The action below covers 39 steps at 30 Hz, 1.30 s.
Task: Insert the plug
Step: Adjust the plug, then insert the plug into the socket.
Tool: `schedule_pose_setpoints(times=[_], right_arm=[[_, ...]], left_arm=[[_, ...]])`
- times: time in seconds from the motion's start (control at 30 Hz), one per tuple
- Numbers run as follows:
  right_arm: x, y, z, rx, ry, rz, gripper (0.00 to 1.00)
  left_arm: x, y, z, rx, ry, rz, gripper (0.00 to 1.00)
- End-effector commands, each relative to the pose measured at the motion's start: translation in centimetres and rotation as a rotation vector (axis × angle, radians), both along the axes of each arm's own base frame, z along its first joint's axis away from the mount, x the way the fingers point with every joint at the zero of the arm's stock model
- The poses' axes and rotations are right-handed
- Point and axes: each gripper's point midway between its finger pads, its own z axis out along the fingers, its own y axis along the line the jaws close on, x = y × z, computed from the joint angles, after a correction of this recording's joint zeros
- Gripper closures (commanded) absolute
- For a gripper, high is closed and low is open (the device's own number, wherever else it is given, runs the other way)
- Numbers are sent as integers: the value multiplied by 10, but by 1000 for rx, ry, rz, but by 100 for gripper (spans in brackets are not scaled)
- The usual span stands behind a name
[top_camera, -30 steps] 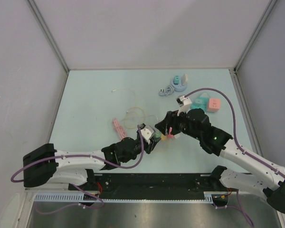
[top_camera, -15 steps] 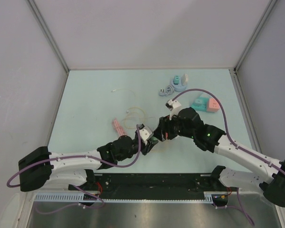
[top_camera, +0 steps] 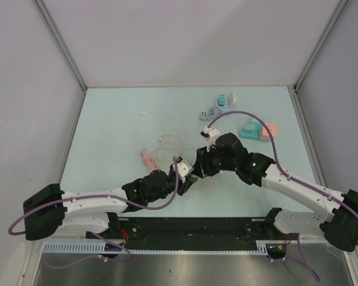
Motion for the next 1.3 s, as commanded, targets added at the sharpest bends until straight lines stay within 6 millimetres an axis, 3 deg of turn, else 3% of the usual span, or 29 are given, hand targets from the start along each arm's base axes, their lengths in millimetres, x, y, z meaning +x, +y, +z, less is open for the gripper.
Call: schedule_pose_setpoints(times=[0.0, 0.07, 0.1, 0.17, 0.2, 0.23, 0.3, 0.33, 0.47, 0.67, 0.8, 0.9, 1.13, 1.27], right_arm=[[-6, 5, 7, -5, 16, 49, 62], [-9, 7, 5, -8, 33, 69, 66], [-13, 8, 4, -10, 48, 90, 74], [-14, 9, 1, -17, 60, 99, 85], [-14, 8, -1, -25, 59, 97, 98], [-12, 8, 0, -25, 53, 94, 100], [-10, 6, 1, -28, 39, 82, 100], [-8, 4, 4, -22, 29, 74, 100], [7, -8, 11, -32, -21, -1, 100], [45, -49, 24, -70, -132, -209, 100], [59, -62, 37, 0, -179, -276, 100], [64, -67, 36, 30, -195, -308, 100], [68, -68, 21, 49, -178, -311, 100], [69, -66, 17, 52, -175, -303, 100]], left_arm=[[7, -8, 35, -81, -61, 7, 100], [8, -6, 35, -83, -64, 13, 99], [8, -6, 35, -83, -67, 14, 99], [9, -4, 34, -76, -72, 21, 86], [9, -3, 33, -70, -71, 23, 78], [10, -2, 31, -62, -69, 27, 65], [10, 1, 27, -46, -67, 34, 54], [10, 2, 26, -43, -65, 39, 38], [10, 10, 20, -11, -51, 51, 16], [12, 27, -17, 154, -4, 72, 14], [23, 38, -36, 264, -3, 141, 16], [30, 38, -45, 346, -33, 143, 22], [49, 35, -67, 500, -81, 177, 24], [47, 35, -84, 553, -51, 170, 27]])
